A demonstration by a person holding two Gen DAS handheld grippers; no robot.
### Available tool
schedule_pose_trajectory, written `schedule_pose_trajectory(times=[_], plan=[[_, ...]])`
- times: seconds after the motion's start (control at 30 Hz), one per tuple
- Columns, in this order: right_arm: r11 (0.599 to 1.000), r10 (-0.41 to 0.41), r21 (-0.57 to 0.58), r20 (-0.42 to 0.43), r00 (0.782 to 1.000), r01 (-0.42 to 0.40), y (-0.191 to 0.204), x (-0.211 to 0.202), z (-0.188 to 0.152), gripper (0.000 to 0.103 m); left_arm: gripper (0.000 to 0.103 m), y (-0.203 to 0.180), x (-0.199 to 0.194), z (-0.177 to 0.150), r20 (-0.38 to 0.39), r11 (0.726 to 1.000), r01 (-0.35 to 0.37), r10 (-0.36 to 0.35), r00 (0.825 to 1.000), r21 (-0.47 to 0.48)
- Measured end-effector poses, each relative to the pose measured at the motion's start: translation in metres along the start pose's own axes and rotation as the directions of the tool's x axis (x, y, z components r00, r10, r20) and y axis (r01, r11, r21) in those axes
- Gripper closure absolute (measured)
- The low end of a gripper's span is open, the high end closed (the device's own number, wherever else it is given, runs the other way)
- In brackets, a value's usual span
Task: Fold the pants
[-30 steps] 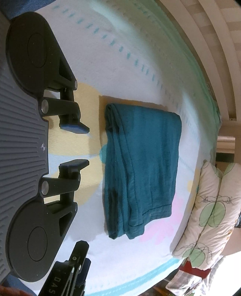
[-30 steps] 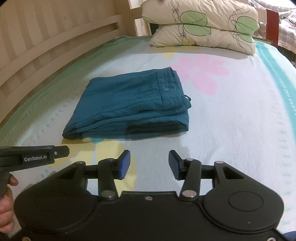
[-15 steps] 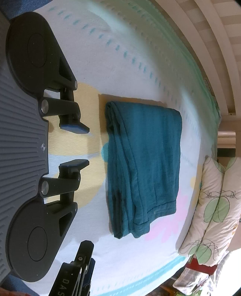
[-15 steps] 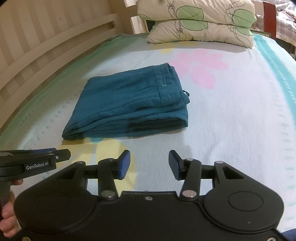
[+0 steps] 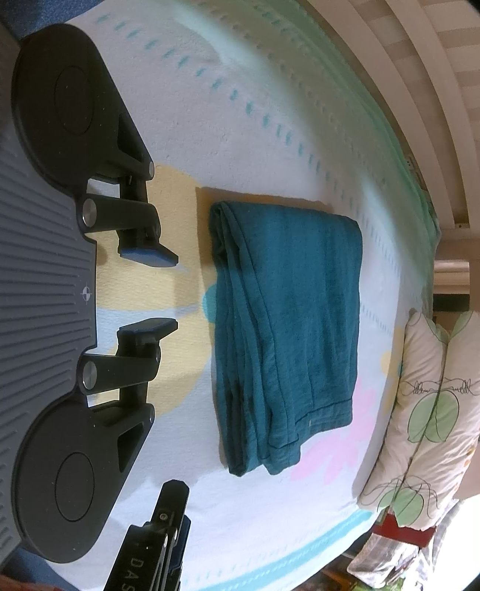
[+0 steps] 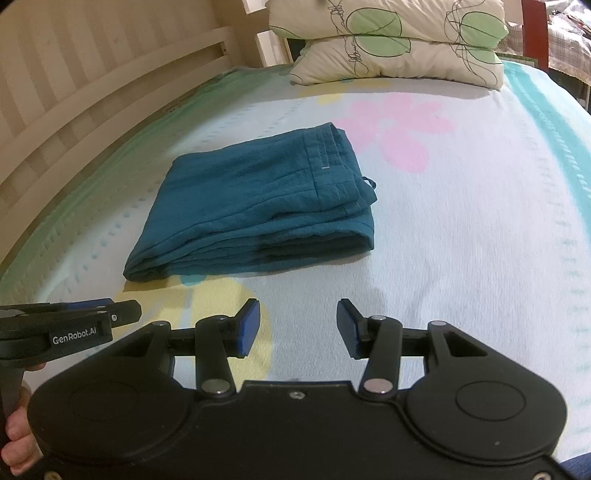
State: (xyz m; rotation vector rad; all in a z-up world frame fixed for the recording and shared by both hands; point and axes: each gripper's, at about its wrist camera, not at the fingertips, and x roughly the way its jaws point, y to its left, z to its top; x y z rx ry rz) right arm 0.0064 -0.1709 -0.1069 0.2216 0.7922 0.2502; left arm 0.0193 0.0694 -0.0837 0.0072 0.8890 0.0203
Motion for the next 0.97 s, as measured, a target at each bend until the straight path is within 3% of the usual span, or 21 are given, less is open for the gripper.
schedule_pose_trajectory(times=[0.97], plan=[[1.000, -0.004, 0.006, -0.006, 1.000, 0.004, -0.0001, 0.0009, -0.0030, 0.048, 0.073, 0.0005, 0.0004, 0.0004, 0.004, 1.000, 0.007, -0.007, 1.000, 0.019]])
